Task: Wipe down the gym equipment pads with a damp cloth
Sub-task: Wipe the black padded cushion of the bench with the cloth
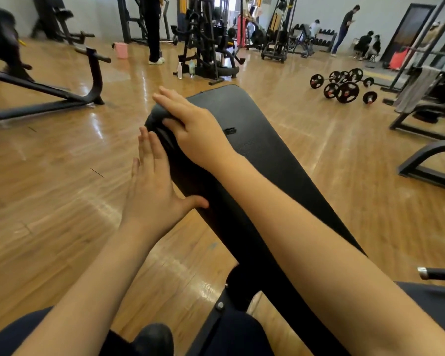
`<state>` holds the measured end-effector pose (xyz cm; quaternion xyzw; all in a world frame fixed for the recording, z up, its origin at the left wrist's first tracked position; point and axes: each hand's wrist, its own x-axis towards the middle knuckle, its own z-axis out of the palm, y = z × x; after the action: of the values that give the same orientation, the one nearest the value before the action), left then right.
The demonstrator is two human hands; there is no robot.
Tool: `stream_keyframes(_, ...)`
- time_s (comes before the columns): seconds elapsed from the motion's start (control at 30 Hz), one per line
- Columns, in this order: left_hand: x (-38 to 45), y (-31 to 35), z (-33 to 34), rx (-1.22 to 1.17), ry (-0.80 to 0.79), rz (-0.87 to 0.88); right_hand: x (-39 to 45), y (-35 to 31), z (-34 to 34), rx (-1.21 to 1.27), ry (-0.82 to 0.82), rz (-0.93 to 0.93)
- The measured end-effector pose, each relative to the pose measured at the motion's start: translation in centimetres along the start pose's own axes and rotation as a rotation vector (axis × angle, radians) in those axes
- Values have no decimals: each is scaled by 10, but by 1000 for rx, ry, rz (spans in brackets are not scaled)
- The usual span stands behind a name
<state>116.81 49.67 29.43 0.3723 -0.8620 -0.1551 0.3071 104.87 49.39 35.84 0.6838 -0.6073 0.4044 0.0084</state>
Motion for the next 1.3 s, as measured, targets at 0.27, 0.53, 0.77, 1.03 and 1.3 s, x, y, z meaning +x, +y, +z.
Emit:
stream_keyframes(0.27,0,-1,1,-25,-4,4,-88,25,-7,-40,62,117)
stream_keyframes(0.53,1,8,-3,-43,-12,-39,-27,9,-4,-69,36,152)
stream_keyframes(0.77,-7,16,-10,156,-20,108,-95,17,-4,-10,92,204)
stream_keyframes(1.03,-7,28,-2,239,-40,111,-181,30,-11,-14,181,369)
stream_keyframes(1.3,-8,35,-6,330,-87,46,-152,27,-8,-65,108,291)
